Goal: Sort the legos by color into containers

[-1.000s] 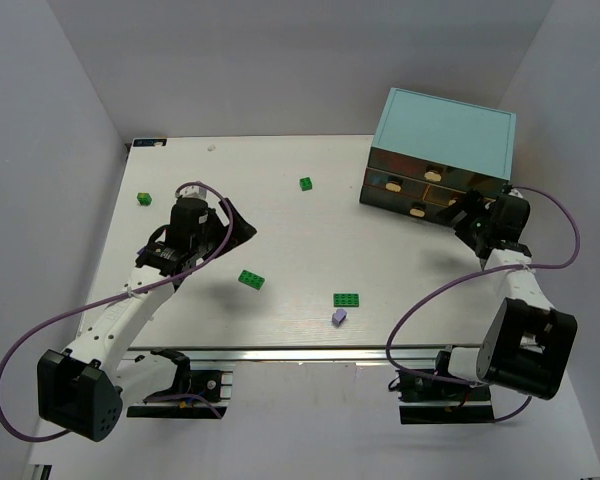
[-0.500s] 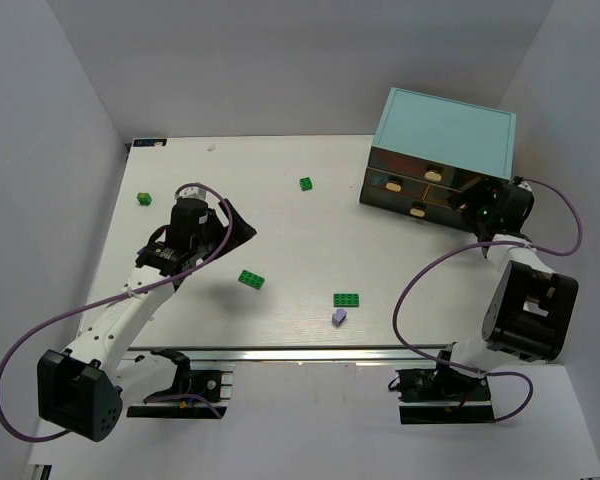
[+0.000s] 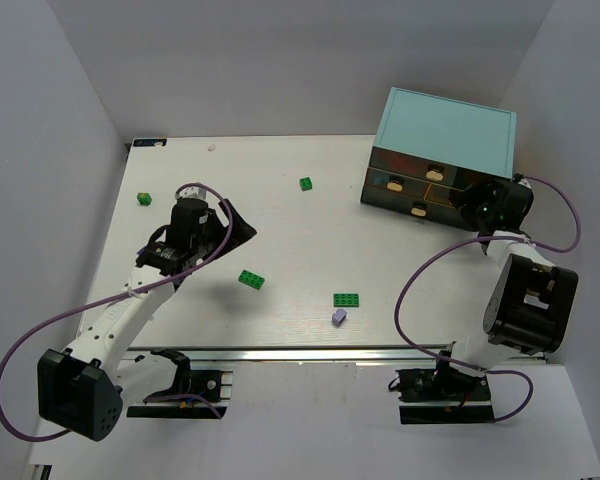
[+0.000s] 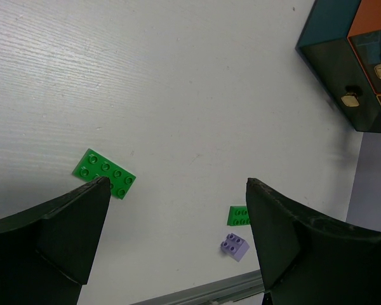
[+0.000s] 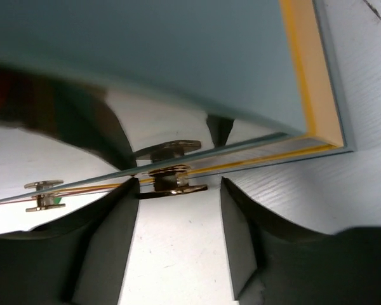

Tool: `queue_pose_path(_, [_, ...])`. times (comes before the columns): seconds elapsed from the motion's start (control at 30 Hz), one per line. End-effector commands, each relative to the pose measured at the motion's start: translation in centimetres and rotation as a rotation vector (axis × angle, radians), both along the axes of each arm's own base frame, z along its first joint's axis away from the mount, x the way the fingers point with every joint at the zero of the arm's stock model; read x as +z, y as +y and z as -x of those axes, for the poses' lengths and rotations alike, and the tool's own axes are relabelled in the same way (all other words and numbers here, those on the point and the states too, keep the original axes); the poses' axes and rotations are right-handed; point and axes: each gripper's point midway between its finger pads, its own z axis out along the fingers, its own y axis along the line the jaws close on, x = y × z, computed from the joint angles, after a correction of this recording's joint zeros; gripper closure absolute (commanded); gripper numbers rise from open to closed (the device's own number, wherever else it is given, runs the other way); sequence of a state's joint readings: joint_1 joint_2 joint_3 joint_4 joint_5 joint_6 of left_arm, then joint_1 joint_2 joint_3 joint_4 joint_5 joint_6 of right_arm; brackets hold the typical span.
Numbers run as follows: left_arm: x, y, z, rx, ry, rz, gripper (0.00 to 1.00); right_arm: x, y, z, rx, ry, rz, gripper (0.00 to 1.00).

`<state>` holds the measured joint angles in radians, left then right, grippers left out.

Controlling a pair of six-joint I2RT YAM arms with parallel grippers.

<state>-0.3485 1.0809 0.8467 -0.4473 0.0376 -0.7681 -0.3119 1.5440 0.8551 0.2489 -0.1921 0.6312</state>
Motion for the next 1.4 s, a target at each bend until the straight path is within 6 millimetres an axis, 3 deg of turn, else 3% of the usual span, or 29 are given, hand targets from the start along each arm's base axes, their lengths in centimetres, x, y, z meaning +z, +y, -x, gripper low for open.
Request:
queue_pose_path(0.0, [1.6, -0.3, -0.6, 0.001, -0.035, 0.021, 0.03, 4.3, -1.5, -2.5, -0.043, -0.145, 0.047, 0.45])
queue_pose_path(0.2, [1.7, -0.3, -0.5, -0.002, -0.037, 0.023, 0.03, 4.4, -1.1, -1.9, -0.033, -0.152, 0.045, 0.68])
queue_pose_path(0.43, [1.8, -0.3, -0.3, 0.001, -0.045, 0.034, 0.03, 3.7, 0.5, 0.5, 0.005, -0.118, 0.008, 0.72])
queue_pose_path(0.73, [1.8, -0.5, -0.1, -0.007, -0.047, 0.045, 0.03, 1.7, 3.2, 6.2, 0.047, -0.024, -0.05, 0.72])
queue_pose_path(0.87, [1.8, -0.6, -0.1, -0.014, -0.047, 0.05, 0.03, 1.0, 3.7, 8.0, 0.047, -0.001, -0.052, 0.69])
queue_pose_path(0.93, [1.8, -0.8, -0.1, -0.021, -0.046, 0.055, 0.03, 0.6, 3.9, 8.5, 0.044, 0.004, -0.051, 0.61])
queue_pose_path(0.97, [1.7, -0.9, -0.1, -0.025, -0.044, 0.057, 0.03, 0.6, 3.8, 8.5, 0.044, 0.0, -0.049, 0.55])
queue_pose_path(1.0, [1.7, -1.0, -0.1, -0.031, -0.043, 0.061, 0.03, 0.4, 3.9, 8.5, 0.046, 0.001, -0.051, 0.37])
queue_pose_path(1.13, [1.8, -1.2, -0.2, -0.039, -0.042, 0.063, 0.03, 0.5, 4.6, 8.4, 0.096, -0.018, -0.055, 0.12])
queue_pose_path(1.27, [1.7, -1.1, -0.1, -0.037, -0.039, 0.062, 0.03, 1.7, 6.0, 8.5, 0.198, -0.047, -0.049, 0.12])
queue_pose_path(1.37, [1.7, -1.1, 0.1, -0.034, -0.042, 0.073, 0.03, 2.5, 8.7, 9.6, 0.37, -0.061, -0.073, 0.2])
